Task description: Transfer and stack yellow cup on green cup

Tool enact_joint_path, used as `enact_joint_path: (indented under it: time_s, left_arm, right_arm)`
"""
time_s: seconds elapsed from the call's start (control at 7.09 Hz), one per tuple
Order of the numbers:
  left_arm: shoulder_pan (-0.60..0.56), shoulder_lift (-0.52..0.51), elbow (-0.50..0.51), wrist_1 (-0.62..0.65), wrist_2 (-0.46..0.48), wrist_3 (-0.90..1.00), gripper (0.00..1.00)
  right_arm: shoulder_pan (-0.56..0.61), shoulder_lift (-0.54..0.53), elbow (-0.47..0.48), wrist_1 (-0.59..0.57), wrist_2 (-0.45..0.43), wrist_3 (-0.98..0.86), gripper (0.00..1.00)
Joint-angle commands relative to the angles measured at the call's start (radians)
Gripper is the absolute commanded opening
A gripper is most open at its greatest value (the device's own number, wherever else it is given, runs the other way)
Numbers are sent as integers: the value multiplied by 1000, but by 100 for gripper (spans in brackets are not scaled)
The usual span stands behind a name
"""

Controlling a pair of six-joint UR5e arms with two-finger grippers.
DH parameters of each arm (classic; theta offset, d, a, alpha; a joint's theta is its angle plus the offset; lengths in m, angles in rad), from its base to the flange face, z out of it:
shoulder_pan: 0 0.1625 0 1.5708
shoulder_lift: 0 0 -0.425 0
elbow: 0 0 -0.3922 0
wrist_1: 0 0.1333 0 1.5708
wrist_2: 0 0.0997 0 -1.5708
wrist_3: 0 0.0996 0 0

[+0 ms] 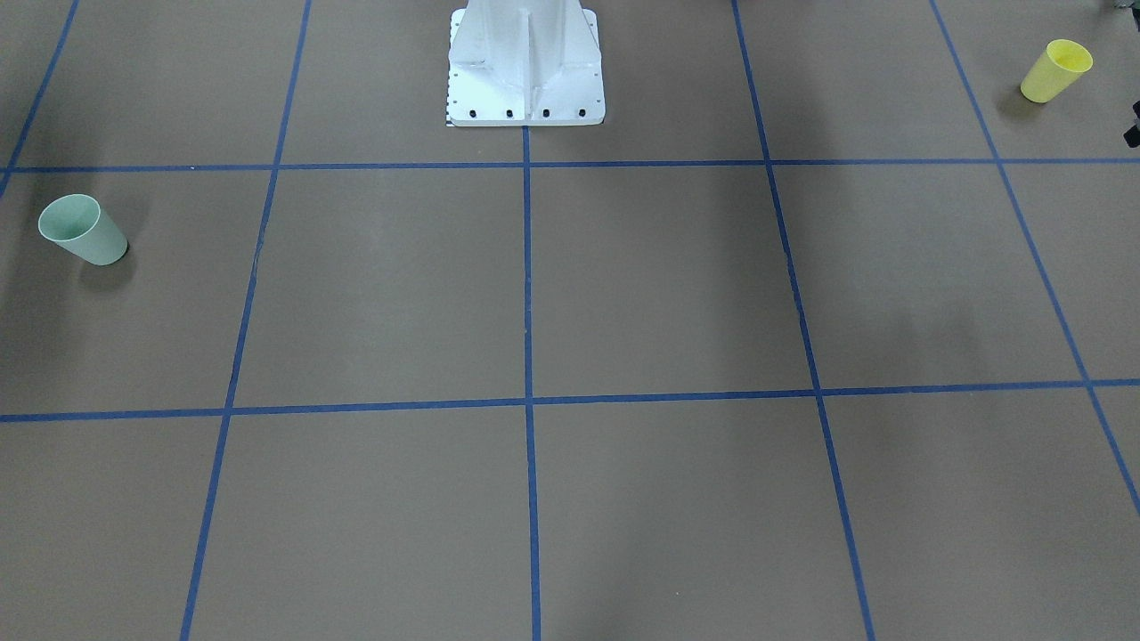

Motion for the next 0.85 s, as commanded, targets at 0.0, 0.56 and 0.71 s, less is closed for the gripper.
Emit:
enact_joint_path:
  time_s: [0.0, 0.56, 0.71]
  left_arm:
    - [0, 8, 1, -25, -1, 1, 100]
    - [0, 15, 4, -21, -16, -2, 100]
    - [0, 15, 6, -13, -57, -3, 100]
  right_arm:
    - [-1, -13, 13, 5, -1, -1, 100]
    - [-1, -12, 13, 10, 5, -2, 100]
    - [-1, -13, 13, 10, 5, -1, 100]
